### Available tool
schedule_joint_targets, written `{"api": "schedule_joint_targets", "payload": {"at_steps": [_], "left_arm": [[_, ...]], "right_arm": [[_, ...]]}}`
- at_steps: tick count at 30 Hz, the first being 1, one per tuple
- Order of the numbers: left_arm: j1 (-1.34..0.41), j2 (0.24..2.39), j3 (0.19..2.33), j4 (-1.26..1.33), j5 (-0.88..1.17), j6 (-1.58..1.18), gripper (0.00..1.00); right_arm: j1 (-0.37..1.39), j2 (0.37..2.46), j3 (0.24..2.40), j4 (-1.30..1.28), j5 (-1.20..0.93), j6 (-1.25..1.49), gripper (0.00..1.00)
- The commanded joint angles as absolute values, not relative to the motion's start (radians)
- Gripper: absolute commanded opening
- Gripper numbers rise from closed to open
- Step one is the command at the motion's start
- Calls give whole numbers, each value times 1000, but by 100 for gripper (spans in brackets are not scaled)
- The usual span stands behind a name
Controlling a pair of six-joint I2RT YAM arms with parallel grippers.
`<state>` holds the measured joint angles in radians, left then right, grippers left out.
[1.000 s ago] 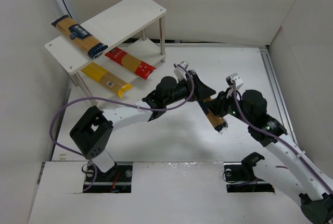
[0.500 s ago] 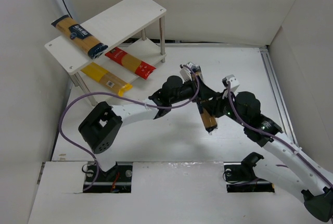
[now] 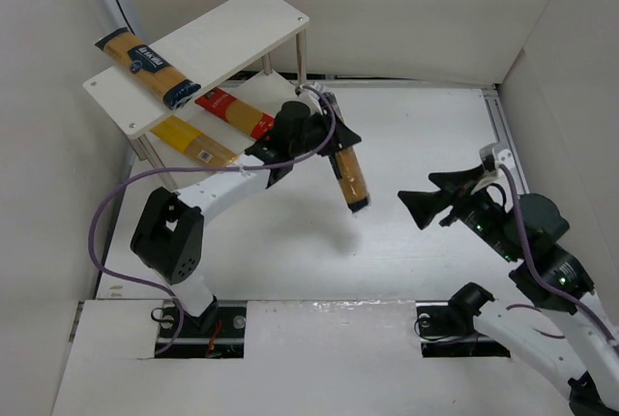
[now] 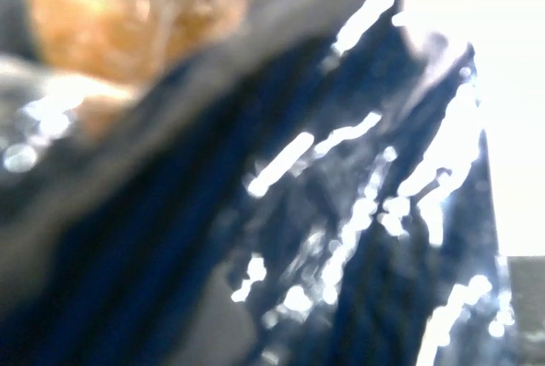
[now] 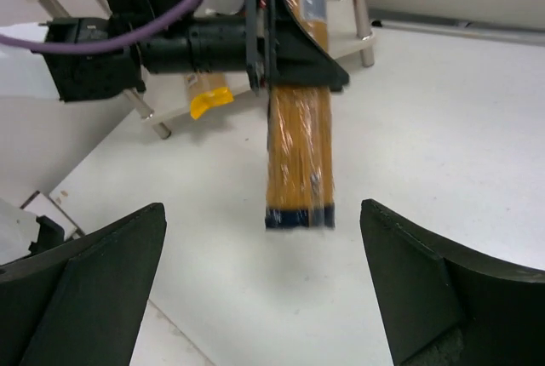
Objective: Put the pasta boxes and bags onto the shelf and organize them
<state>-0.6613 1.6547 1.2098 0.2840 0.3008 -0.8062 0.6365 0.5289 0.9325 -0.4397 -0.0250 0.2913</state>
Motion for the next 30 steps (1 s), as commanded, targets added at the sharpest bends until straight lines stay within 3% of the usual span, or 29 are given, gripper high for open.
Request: {"api": "schedule_joint_targets", "payload": {"at_steps": [1, 9, 14, 21, 24, 28, 29, 30], "left_arm": [[-586, 1511, 1409, 350, 318, -790, 0], [-378, 1614, 1923, 46, 301, -749, 0], [-200, 1801, 2300, -90, 356, -773, 0], [-9, 2012, 2417, 64, 566, -969, 0], [2, 2090, 2535, 49, 520, -959, 0], [35, 2071, 2488, 49, 412, -936, 0], [35, 2071, 2477, 37, 388, -925, 16], [35, 2059, 2477, 28, 376, -916, 49]], "right_arm": [[644, 457, 954, -524, 64, 288, 100], [644, 362, 942, -571, 158, 298, 100], [644, 362, 954, -624, 204, 307, 100], [644, 371, 985, -655, 270, 316, 100], [644, 371, 985, -655, 290, 316, 100], [644, 371, 974, -666, 299, 337, 100], [644, 371, 974, -666, 311, 337, 100], [644, 371, 974, -678, 311, 337, 100]]}}
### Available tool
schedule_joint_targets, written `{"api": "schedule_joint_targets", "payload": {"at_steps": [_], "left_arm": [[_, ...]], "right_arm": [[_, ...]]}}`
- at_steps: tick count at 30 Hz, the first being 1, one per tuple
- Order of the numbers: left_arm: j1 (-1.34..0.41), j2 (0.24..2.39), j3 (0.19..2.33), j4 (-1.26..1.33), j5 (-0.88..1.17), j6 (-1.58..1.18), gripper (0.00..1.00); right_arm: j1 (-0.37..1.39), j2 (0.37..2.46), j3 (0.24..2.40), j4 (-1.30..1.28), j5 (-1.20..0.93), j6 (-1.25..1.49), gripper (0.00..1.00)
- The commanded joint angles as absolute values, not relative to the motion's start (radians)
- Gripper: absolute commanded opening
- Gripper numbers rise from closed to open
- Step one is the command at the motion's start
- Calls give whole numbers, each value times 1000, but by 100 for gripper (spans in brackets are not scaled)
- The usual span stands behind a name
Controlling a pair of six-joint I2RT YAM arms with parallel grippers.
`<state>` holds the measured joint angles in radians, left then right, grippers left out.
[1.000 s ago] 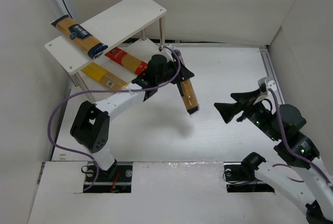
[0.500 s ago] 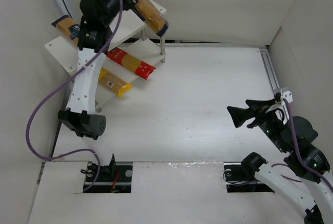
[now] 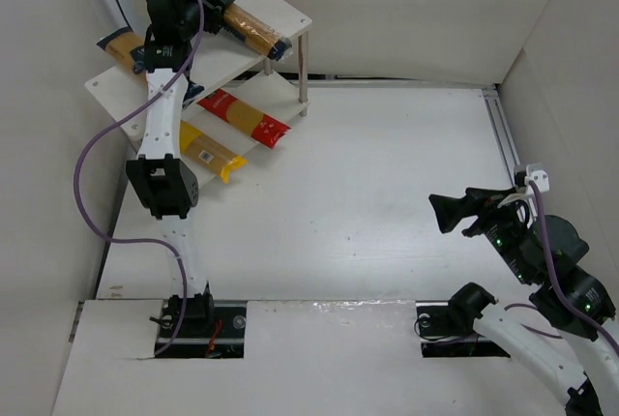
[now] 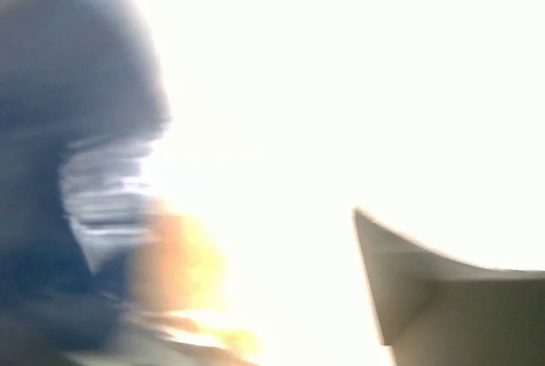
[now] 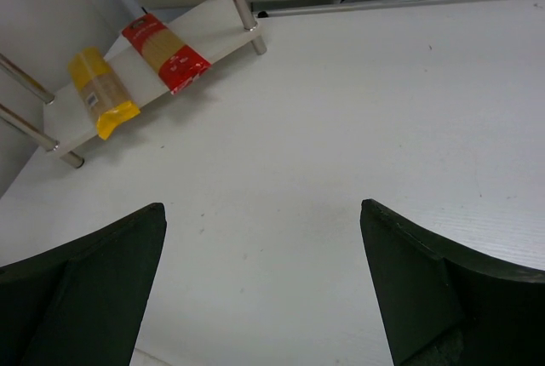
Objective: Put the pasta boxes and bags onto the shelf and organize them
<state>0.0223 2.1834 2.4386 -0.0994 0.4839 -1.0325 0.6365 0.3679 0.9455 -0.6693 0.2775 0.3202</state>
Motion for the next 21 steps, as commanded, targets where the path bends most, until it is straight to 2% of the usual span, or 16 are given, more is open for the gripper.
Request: {"api": "schedule_joint_targets", "payload": {"at_steps": [1, 8, 15, 19, 21], "left_arm": [[35, 2049, 2468, 8, 347, -888, 99], [35, 2006, 2468, -162, 214, -792, 100], [44, 1965, 2520, -379, 72, -565, 100], [67, 1945, 2520, -400, -56, -483, 100], [78, 1945, 2520, -376, -57, -474, 100]], "right_arm": [[644, 371, 965, -678, 328, 347, 100], [644, 362, 942, -689, 373, 356, 100], [644, 371, 923, -689, 382, 365, 100], [644, 380, 914, -689, 382, 365, 100], [644, 380, 914, -689, 382, 365, 100]]}}
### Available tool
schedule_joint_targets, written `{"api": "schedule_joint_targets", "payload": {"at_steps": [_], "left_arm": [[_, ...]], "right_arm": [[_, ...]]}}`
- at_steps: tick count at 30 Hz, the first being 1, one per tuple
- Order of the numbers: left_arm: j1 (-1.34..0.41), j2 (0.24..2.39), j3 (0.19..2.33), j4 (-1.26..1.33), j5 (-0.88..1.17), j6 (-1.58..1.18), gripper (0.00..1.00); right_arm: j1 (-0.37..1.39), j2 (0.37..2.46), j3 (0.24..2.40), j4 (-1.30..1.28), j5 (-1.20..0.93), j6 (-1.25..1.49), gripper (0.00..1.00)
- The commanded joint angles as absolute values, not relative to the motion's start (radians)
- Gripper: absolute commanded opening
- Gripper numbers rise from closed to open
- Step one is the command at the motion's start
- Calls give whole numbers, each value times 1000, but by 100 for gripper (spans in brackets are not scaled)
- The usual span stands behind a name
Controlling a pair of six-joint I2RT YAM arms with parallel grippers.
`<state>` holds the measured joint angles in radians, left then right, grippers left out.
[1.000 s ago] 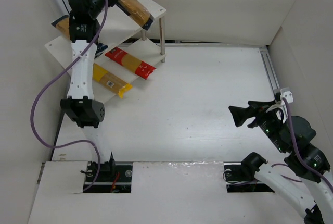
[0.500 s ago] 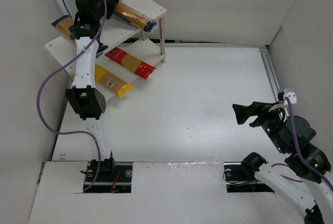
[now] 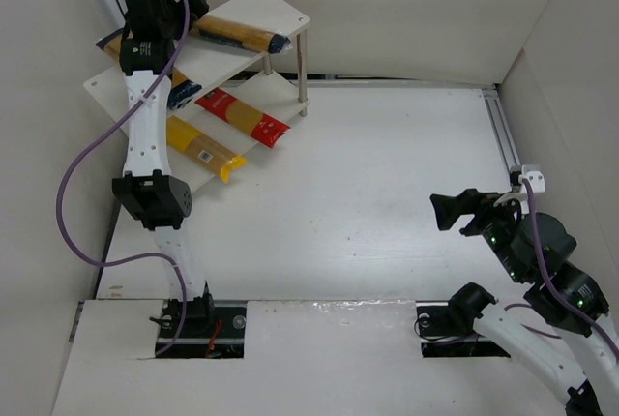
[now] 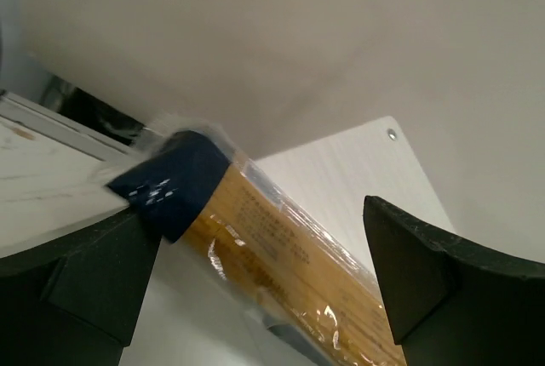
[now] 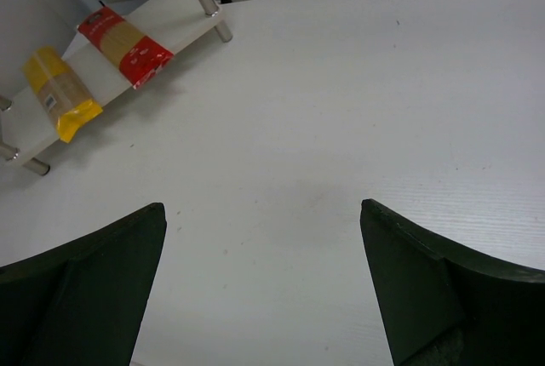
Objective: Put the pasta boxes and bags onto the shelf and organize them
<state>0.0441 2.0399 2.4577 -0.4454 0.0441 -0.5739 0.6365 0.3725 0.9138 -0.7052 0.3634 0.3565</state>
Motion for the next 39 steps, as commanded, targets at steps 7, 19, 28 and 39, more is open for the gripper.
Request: {"api": "schedule_joint_targets", "payload": {"at_steps": [7, 19, 28, 39], "left_arm": [[78, 1957, 2551, -223, -123, -419, 100], [42, 1928, 2487, -97, 202, -379, 100], [-333, 1738, 2281, -306, -99, -9, 100], [-524, 1817, 2221, -401, -427, 234, 100]], "right_arm": [[644, 408, 905, -689, 371, 365, 100], [644, 457, 914, -658, 391, 374, 100], [644, 456, 884, -658, 353, 394, 100], [644, 286, 874, -821, 373, 457, 100]]}}
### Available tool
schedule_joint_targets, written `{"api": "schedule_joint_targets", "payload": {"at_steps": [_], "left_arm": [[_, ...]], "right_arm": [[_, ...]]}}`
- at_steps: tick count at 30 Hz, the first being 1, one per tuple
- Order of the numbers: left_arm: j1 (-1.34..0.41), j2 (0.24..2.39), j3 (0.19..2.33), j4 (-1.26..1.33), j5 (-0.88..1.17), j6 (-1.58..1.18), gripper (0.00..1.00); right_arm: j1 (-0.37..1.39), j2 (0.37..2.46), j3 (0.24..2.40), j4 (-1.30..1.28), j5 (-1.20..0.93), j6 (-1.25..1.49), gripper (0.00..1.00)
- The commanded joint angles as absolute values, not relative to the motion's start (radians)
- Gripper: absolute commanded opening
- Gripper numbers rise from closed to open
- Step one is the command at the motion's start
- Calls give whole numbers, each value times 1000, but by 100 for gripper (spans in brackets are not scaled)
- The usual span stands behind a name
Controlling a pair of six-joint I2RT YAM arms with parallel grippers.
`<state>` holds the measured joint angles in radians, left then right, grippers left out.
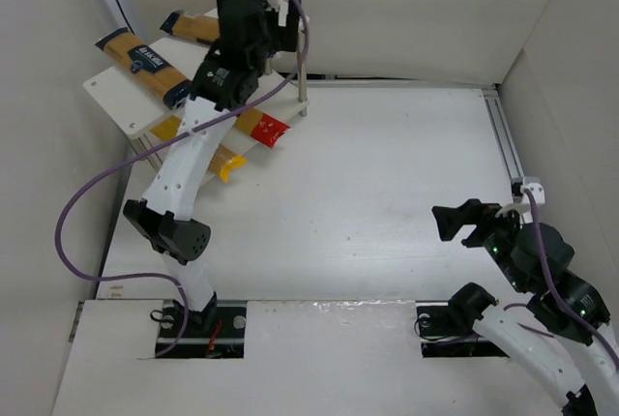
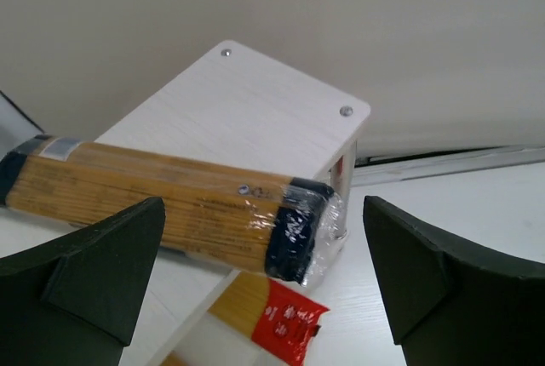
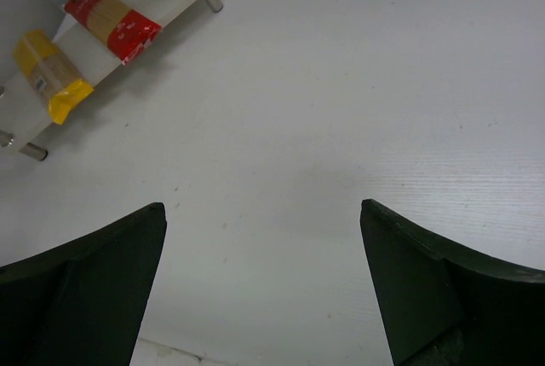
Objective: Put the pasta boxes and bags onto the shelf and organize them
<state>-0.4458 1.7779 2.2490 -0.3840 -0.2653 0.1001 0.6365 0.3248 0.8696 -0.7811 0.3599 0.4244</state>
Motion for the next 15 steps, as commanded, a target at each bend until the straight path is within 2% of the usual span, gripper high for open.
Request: {"api": "schedule_joint_targets", "payload": {"at_steps": [1, 4, 9, 15], "left_arm": [[-576, 1834, 2211, -400, -553, 261, 100], [-643, 1897, 2198, -361, -765, 330, 100], [-652, 1934, 2226, -362, -833, 330, 100], [-643, 1953, 2175, -261, -1038, 368, 100]], "right_arm": [[644, 272, 874, -831, 373, 471, 100], [644, 210, 874, -841, 374, 471, 100], [644, 153, 874, -851, 374, 480, 100], [644, 143, 874, -851, 374, 480, 100]]}}
